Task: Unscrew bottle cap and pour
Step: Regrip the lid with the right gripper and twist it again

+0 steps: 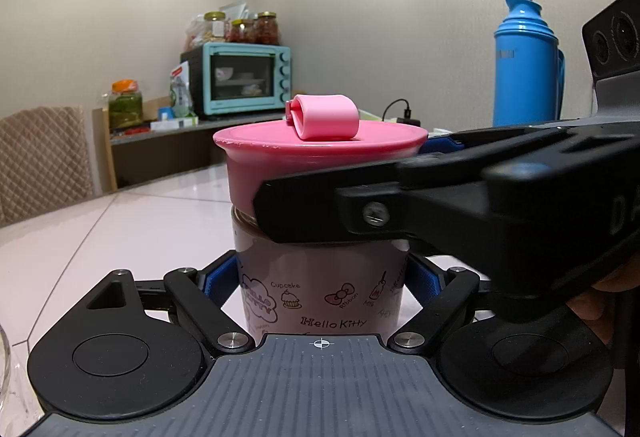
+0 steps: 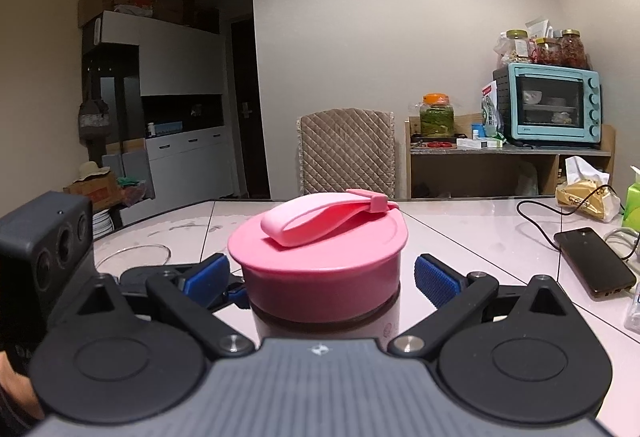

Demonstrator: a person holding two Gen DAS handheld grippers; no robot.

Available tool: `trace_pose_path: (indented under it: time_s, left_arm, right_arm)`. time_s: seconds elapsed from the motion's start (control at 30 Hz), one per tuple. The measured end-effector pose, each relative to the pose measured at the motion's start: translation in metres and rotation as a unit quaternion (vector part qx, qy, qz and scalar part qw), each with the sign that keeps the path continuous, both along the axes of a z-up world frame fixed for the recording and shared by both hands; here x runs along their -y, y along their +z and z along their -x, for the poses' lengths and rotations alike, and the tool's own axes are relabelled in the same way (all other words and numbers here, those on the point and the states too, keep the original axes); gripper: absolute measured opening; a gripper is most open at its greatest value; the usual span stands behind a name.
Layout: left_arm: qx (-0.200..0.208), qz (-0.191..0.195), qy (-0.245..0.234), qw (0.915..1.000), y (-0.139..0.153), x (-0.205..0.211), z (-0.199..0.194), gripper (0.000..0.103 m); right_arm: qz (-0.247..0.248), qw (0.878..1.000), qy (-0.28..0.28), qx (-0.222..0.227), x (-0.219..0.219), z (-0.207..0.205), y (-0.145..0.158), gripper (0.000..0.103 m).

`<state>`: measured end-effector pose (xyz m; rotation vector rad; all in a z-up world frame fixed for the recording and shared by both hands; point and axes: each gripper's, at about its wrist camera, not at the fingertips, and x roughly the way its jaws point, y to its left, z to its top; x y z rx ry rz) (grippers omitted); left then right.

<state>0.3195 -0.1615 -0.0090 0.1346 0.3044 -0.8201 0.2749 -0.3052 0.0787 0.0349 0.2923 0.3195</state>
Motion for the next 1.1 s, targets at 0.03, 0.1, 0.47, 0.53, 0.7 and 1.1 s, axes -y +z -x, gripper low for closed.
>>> trace_pose_path:
  time_s: [0.03, 0.1, 0.47, 0.53, 0.7, 1.1]
  left_arm:
    - [0.000, 0.000, 0.000, 1.0000, 0.000, 0.000, 0.000, 0.090]
    - [0.000, 0.000, 0.000, 1.0000, 0.000, 0.000, 0.000, 0.090]
    - [0.000, 0.000, 0.000, 1.0000, 0.001, 0.000, 0.000, 0.090]
    - [-0.001, 0.000, 0.000, 1.0000, 0.001, 0.000, 0.000, 0.090]
    - [0.000, 0.000, 0.000, 1.0000, 0.001, 0.000, 0.000, 0.090]
    - [-0.001, 0.000, 0.000, 1.0000, 0.001, -0.001, -0.001, 0.089]
  right_arm:
    - [0.001, 1.000, -0.002, 0.000, -0.001, 0.000, 0.000, 0.100]
    - [0.002, 1.000, -0.005, 0.001, -0.003, 0.000, 0.001, 0.099]
    - [0.005, 1.000, -0.008, 0.001, -0.008, 0.000, 0.000, 0.086]
    - [0.007, 1.000, -0.002, 0.005, -0.007, 0.001, -0.001, 0.086]
    - [0.005, 0.999, 0.047, 0.015, 0.007, -0.004, -0.004, 0.086]
    - [0.005, 0.975, 0.222, 0.020, 0.048, -0.034, -0.002, 0.086]
